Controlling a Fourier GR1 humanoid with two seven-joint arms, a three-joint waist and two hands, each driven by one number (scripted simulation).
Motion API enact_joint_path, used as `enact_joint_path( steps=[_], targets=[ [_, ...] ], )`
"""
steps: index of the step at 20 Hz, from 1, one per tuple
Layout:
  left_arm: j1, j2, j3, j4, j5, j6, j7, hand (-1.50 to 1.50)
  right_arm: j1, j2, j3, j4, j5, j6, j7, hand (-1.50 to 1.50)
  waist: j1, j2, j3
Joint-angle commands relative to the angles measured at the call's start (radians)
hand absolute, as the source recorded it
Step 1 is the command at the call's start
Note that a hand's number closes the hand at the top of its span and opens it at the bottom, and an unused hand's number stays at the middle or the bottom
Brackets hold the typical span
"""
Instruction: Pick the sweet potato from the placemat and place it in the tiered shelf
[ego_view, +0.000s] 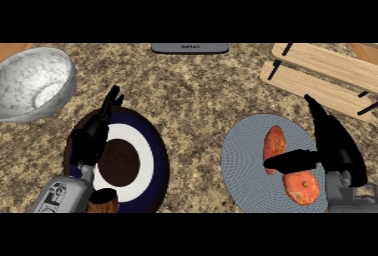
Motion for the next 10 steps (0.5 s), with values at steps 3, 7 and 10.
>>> enact_joint_path(
  steps=[3,7,10],
  targets=[
    [0.041,0.008,0.001,-0.08,-0.017,-0.017,0.028,0.0,-0.01,0.073,0.018,0.052,0.062,0.031,0.135,-1.5,0.004,-0.001,0.0],
    [0.027,-0.009,0.029,0.022,-0.034,-0.037,-0.051,0.0,0.022,0.074,-0.009,0.017,0.067,0.075,0.108,-1.5,-0.002,0.0,0.0],
    [0.093,-0.016,0.014,-0.061,-0.032,-0.037,-0.029,0.0,0.064,0.078,-0.018,0.055,0.089,0.066,0.068,-1.5,0.002,-0.001,0.0]
  ],
)
